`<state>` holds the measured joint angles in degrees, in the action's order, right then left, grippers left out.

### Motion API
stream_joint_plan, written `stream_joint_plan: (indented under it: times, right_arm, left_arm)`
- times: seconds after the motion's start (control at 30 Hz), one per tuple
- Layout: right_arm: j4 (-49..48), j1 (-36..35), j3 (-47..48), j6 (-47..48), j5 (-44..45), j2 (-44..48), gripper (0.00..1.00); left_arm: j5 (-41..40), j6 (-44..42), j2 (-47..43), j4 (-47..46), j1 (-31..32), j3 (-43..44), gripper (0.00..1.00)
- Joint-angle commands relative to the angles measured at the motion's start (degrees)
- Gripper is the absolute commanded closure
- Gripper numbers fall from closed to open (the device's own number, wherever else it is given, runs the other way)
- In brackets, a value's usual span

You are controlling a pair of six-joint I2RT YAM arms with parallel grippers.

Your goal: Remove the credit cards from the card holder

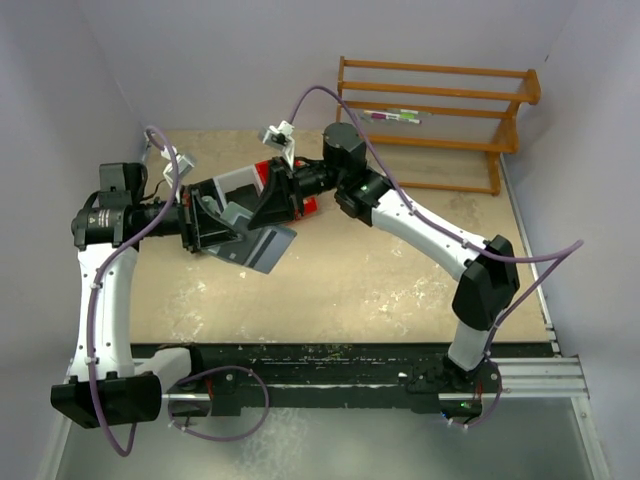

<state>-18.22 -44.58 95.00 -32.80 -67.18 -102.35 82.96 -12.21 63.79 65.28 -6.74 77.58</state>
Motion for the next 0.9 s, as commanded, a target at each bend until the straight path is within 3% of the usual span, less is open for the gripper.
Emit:
stream_joint_plan:
  times: [0.0, 0.03, 0.13, 0.23, 0.27, 0.47, 0.53, 0.67, 0.87]
  right_arm:
    - [1.77, -0.08, -0.62, 1.64, 1.03, 2.13, 1.0]
    - [1.77, -0.08, -0.75, 1.41, 1.12, 2.46, 1.0]
    - [-1.89, 0.25, -1.24, -2.39, 2.45, 3.08, 1.0]
    - [-20.89, 1.49, -7.46, -15.21, 9.66, 5.84, 1.0]
    - [-27.53, 1.84, -10.13, -19.95, 13.02, 6.91, 1.0]
    - [-45.51, 1.98, -21.89, -29.35, 33.76, 13.21, 1.0]
    - [-50.19, 1.95, -26.02, -32.17, 39.17, 14.69, 1.0]
    - [-59.69, 1.37, -31.99, -37.65, 46.85, 15.36, 1.0]
    - [-63.58, -1.98, -34.82, -38.33, 51.61, 13.77, 1.0]
  left_arm:
    - [4.09, -1.94, -1.54, -0.36, 0.06, 2.78, 1.0]
    - [4.29, -1.83, -1.52, -0.48, 0.06, 2.79, 0.96]
    - [4.64, -1.31, -1.58, -1.13, 0.0, 2.6, 0.52]
    - [4.6, -0.76, -2.65, -3.0, -0.02, 1.48, 0.21]
    - [4.66, 2.23, -3.5, -5.94, -0.02, 0.37, 0.18]
    - [-0.55, 33.72, -12.3, -41.59, -0.02, -12.76, 0.16]
    - [-1.56, 45.25, -14.76, -57.58, -0.05, -17.72, 0.18]
    - [-2.58, 56.24, -16.22, -68.76, -0.05, -21.89, 0.26]
    - [-4.63, 74.42, -15.47, -89.15, -0.02, -25.94, 0.42]
